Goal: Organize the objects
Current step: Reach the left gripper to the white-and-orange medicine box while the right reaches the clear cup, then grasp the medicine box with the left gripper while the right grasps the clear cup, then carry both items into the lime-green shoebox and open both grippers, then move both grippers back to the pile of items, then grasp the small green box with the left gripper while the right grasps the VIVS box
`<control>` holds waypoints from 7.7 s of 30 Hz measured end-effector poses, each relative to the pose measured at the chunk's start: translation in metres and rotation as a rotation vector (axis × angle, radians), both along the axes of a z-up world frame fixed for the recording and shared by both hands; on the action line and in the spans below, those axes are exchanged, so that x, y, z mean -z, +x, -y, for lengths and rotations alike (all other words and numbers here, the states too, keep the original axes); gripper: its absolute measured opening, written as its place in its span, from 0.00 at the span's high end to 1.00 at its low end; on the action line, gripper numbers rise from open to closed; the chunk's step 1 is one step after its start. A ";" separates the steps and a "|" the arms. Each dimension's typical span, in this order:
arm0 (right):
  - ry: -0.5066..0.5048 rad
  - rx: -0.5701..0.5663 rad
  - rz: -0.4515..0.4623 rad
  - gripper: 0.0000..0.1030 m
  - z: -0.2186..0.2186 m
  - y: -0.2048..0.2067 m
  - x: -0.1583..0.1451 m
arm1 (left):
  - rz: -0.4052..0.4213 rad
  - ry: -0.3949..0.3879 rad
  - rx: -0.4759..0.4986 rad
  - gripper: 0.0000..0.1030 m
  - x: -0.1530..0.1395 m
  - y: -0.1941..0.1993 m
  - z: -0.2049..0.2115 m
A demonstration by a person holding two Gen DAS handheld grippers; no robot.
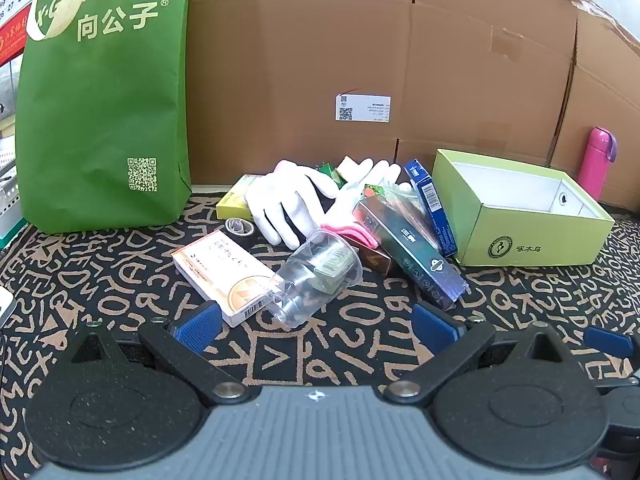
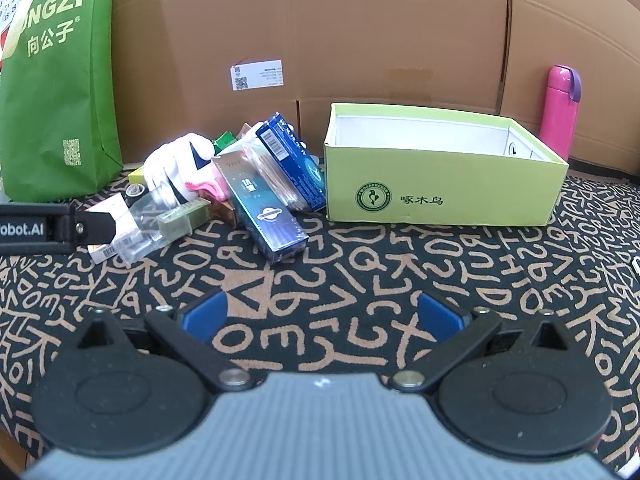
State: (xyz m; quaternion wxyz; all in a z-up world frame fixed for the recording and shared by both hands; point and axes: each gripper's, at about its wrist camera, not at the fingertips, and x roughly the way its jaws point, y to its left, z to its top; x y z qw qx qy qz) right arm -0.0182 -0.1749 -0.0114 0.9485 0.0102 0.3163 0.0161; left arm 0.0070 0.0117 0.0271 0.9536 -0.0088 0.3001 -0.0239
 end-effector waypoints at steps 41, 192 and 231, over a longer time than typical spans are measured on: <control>-0.098 -0.599 0.153 0.00 -0.120 0.097 0.022 | -0.117 -0.068 -0.044 0.00 0.033 0.125 -0.099; -0.032 -0.376 0.001 0.27 -0.068 0.070 0.041 | 0.053 -0.142 0.058 0.05 0.051 0.064 -0.074; -0.043 -0.280 -0.037 0.63 -0.050 0.049 0.063 | -0.092 0.028 0.243 0.77 0.071 0.065 -0.009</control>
